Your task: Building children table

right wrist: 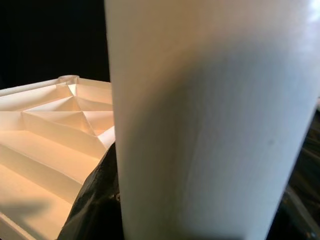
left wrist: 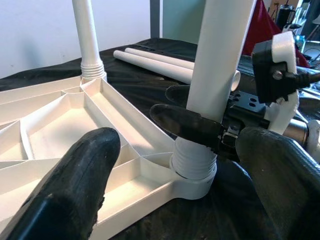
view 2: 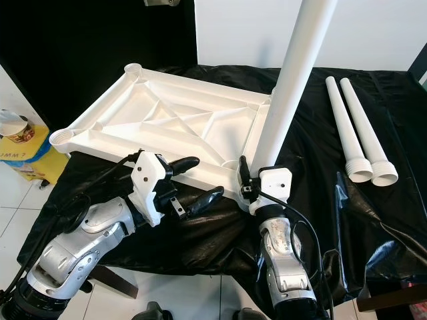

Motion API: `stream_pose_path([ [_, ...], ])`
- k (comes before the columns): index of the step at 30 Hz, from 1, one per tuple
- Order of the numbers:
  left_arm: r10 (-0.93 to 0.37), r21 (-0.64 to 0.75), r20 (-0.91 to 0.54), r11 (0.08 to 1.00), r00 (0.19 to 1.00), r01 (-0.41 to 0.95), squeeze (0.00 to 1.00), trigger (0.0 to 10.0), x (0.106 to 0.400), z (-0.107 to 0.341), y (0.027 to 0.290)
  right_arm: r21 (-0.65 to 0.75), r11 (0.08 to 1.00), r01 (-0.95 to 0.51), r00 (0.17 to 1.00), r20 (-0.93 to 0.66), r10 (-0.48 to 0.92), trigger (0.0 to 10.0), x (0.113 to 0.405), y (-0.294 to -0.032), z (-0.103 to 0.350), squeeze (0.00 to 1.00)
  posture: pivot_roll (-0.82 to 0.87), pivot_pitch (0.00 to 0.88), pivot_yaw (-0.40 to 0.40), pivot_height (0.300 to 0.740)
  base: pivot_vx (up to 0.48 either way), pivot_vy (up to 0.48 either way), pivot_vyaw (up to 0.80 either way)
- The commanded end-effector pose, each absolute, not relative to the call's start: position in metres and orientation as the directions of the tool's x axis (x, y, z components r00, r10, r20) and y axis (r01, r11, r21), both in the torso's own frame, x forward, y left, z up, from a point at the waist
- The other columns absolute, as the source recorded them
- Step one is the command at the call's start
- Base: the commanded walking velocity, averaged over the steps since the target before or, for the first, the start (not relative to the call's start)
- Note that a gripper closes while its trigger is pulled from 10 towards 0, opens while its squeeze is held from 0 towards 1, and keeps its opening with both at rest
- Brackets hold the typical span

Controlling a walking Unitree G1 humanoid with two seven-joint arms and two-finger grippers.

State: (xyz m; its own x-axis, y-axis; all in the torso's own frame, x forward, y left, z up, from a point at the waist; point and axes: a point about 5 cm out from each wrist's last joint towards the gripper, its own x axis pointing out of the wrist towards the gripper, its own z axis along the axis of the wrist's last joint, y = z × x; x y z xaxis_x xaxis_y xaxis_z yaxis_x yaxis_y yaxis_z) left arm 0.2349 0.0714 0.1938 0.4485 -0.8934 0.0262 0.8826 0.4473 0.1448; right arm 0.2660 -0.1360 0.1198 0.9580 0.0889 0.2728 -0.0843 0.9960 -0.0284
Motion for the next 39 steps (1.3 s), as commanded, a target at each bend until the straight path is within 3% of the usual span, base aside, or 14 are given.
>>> stream_pose_path([
  [1, -0.928, 0.156, 0.005, 0.369, 0.373, 0.916, 0.0, 10.0, 0.231, 0.193, 0.071, -0.059, 0.998, -0.024, 0.988, 0.151, 0.033, 10.0, 0.255, -0.154, 0.09, 0.0, 0.04, 0.072, 0.01, 0.74, 0.0, 0.0, 0.0],
  [7, -0.928, 0.157, 0.004, 0.368, 0.372, 0.917, 0.0, 10.0, 0.231, 0.193, 0.071, -0.059, 0.998, 0.01, 0.987, 0.158, -0.001, 10.0, 0.253, -0.159, 0.089, 0.0, 0.04, 0.071, 0.011, 0.74, 0.0, 0.0, 0.0],
  [10, -0.929, 0.157, 0.002, 0.365, 0.369, 0.918, 0.0, 10.0, 0.231, 0.193, 0.071, -0.063, 0.989, 0.135, 0.98, 0.153, -0.124, 10.0, 0.252, -0.17, 0.089, 0.0, 0.04, 0.074, 0.011, 0.74, 0.0, 0.0, 0.0],
  [12, -0.929, 0.157, 0.002, 0.365, 0.369, 0.918, 0.0, 10.0, 0.231, 0.193, 0.071, -0.063, 0.989, 0.135, 0.98, 0.153, -0.124, 10.0, 0.252, -0.17, 0.089, 0.0, 0.04, 0.074, 0.011, 0.74, 0.0, 0.0, 0.0],
  [13, -0.929, 0.157, 0.001, 0.365, 0.369, 0.918, 0.0, 10.0, 0.23, 0.193, 0.071, -0.062, 0.975, 0.212, 0.969, 0.14, -0.202, 10.0, 0.252, -0.176, 0.088, 0.0, 0.04, 0.075, 0.01, 0.74, 0.0, 0.0, 0.0],
  [15, -0.929, 0.157, 0.001, 0.365, 0.369, 0.918, 0.0, 10.0, 0.23, 0.193, 0.071, -0.062, 0.975, 0.212, 0.969, 0.14, -0.202, 10.0, 0.252, -0.176, 0.088, 0.0, 0.04, 0.075, 0.01, 0.74, 0.0, 0.0, 0.0],
  [17, -0.929, 0.155, 0.001, 0.366, 0.371, 0.918, 0.0, 10.0, 0.23, 0.193, 0.071, -0.041, 0.934, 0.356, 0.929, 0.119, -0.349, 10.0, 0.251, -0.191, 0.087, 0.0, 0.05, 0.078, 0.007, 0.74, 0.0, 0.0, 0.0],
  [19, -0.928, 0.153, 0.001, 0.367, 0.371, 0.917, 0.0, 10.0, 0.23, 0.193, 0.071, -0.021, 0.916, 0.4, 0.912, 0.108, -0.396, 10.0, 0.25, -0.196, 0.085, 0.0, 0.05, 0.078, 0.007, 0.74, 0.0, 0.0, 0.0],
  [34, -0.928, 0.152, -0.001, 0.368, 0.372, 0.917, 0.0, 10.0, 0.23, 0.193, 0.071, 0.08, 0.888, 0.452, 0.886, 0.07, -0.458, 10.0, 0.249, -0.199, 0.082, 0.0, 0.05, 0.085, 0.008, 0.74, 0.0, 0.0, 0.0],
  [39, -0.928, 0.153, 0.0, 0.369, 0.373, 0.917, 0.0, 10.0, 0.231, 0.193, 0.072, 0.187, 0.858, 0.479, 0.872, 0.015, -0.49, 10.0, 0.249, -0.202, 0.077, 0.0, 0.04, 0.09, 0.011, 0.74, 0.0, 0.0, 0.0],
])
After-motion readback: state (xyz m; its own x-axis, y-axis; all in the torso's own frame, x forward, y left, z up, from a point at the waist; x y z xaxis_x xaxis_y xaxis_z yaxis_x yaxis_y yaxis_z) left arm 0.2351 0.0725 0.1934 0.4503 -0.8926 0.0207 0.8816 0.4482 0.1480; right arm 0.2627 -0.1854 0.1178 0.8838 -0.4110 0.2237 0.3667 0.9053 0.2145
